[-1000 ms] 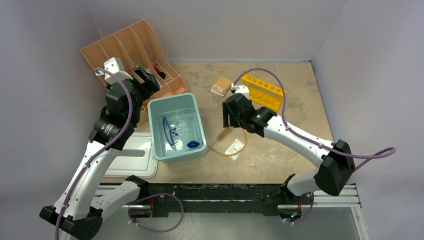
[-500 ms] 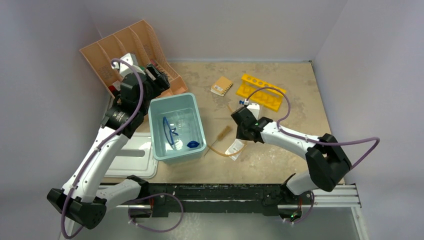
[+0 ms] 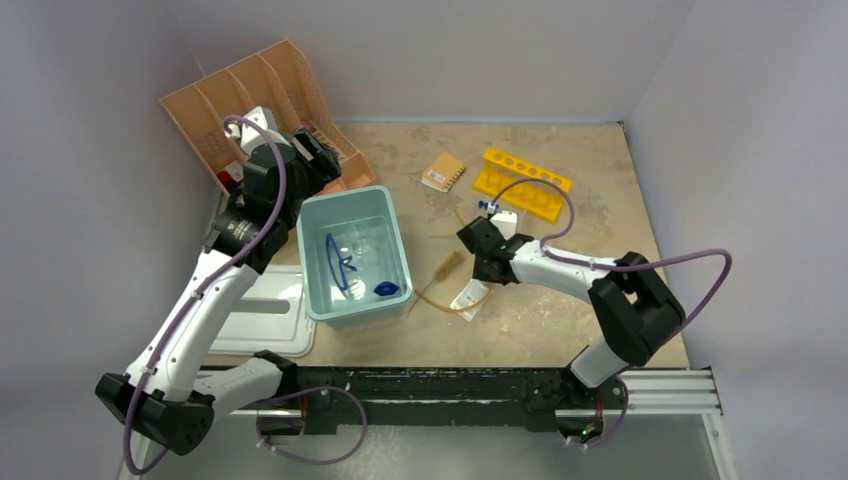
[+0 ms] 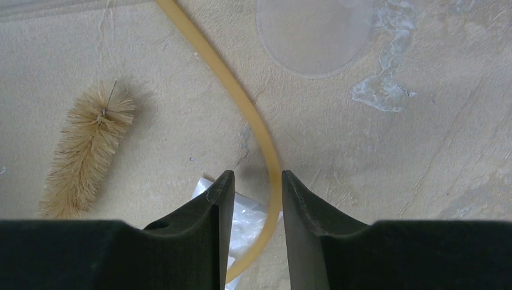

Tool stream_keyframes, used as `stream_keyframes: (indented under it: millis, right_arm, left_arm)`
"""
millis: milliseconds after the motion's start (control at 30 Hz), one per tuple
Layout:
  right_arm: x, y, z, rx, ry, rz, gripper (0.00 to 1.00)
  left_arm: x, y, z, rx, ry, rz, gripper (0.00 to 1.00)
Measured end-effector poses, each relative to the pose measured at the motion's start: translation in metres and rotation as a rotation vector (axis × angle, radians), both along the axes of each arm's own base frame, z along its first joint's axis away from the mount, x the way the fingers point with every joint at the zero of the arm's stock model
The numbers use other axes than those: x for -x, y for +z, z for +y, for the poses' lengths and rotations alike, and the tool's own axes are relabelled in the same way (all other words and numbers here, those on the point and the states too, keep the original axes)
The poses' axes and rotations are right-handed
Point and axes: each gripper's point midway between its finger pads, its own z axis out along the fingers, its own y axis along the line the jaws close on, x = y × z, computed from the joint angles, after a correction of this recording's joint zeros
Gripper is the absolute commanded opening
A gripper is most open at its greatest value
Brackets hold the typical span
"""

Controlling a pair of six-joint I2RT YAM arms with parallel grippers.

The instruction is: Organize the chemistry lab equipment

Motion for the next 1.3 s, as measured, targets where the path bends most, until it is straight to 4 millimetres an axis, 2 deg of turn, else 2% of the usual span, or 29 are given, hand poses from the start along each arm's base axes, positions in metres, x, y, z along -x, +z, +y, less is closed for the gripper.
stream_keyframes:
  millis: [333, 400, 500, 567, 733, 1000, 1167, 1300]
  right_arm:
    - [0.005, -0.013, -0.004, -0.032, -0.015, 0.037, 0.31]
    - [0.006, -0.013, -0.003, -0.044, -0.012, 0.035, 0.25]
    - [0.006, -0.013, -0.003, -0.052, -0.012, 0.037, 0.09]
    - [0.006, -0.013, -0.002, -0.055, -0.01, 0.038, 0.02]
    - [0.015, -0.01, -0.003, -0.05, 0.033, 0.071, 0.0]
    - [0.033, 0.027, 0.005, -0.079, 0.186, 0.147, 0.0]
    - [0.052, 0.043, -0.005, -0.057, 0.223, 0.204, 0.0]
    - [0.058, 0.076, -0.012, -0.055, 0.237, 0.19, 0.0]
  left_arm:
    - [-0.002, -0.005, -0.003, -0.001, -0.008, 0.016, 0.7]
    - [-0.002, -0.006, -0.003, -0.002, -0.008, 0.019, 0.7]
    - [-0.001, -0.006, -0.003, -0.002, -0.008, 0.021, 0.7]
    - [-0.001, -0.006, -0.002, -0.003, -0.009, 0.023, 0.7]
    - [0.002, -0.003, -0.002, 0.002, -0.014, 0.015, 0.7]
    - [0.008, 0.004, 0.001, 0.01, -0.012, -0.008, 0.7]
    - [0.011, 0.003, 0.002, 0.01, -0.011, -0.009, 0.7]
    - [0.012, -0.001, 0.004, 0.006, -0.007, -0.002, 0.7]
